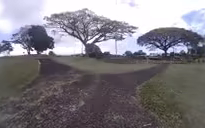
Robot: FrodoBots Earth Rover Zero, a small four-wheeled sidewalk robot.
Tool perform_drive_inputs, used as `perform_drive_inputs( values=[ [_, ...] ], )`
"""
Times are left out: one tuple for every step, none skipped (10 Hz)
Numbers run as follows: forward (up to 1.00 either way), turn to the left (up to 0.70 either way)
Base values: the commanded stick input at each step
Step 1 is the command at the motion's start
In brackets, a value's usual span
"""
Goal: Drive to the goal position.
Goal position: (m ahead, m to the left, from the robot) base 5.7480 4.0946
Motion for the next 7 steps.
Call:
perform_drive_inputs(
  values=[
    [0.5,0.0],
    [0.5,0.17],
    [0.5,0.39],
    [0.5,0.5],
    [0.5,0.5],
    [0.5,0.5],
    [0.5,0.5]
  ],
)
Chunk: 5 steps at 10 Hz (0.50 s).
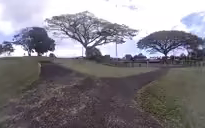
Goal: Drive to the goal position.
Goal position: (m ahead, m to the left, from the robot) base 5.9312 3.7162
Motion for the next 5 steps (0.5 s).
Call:
perform_drive_inputs(
  values=[
    [0.5,0.5],
    [0.5,0.5],
    [0.5,0.5],
    [0.5,0.5],
    [0.5,0.5]
  ],
)
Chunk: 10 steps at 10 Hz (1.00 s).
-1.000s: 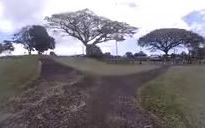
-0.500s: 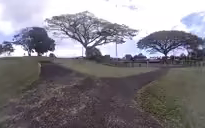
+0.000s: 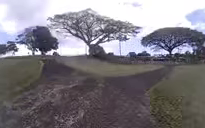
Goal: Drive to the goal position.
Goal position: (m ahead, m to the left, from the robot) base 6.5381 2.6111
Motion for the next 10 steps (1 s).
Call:
perform_drive_inputs(
  values=[
    [0.5,0.5],
    [0.5,0.5],
    [0.5,0.5],
    [0.5,0.5],
    [0.5,0.5],
    [0.5,0.5],
    [0.5,0.5],
    [0.5,0.5],
    [0.5,0.5],
    [0.5,0.11]
  ],
)
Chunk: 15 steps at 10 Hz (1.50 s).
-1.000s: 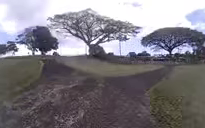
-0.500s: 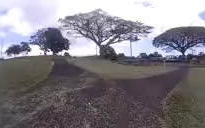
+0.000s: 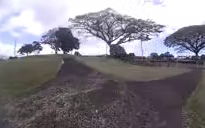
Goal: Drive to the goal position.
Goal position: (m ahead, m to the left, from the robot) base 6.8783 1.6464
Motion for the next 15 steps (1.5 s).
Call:
perform_drive_inputs(
  values=[
    [0.5,0.0],
    [0.5,0.0],
    [0.5,0.0],
    [0.5,0.0],
    [0.5,0.0],
    [0.5,0.0],
    [0.5,0.0],
    [0.5,0.0],
    [0.5,0.0],
    [0.5,0.0],
    [0.5,0.0],
    [0.5,0.0],
    [0.5,0.0],
    [0.5,0.0],
    [0.5,0.0]
  ],
)
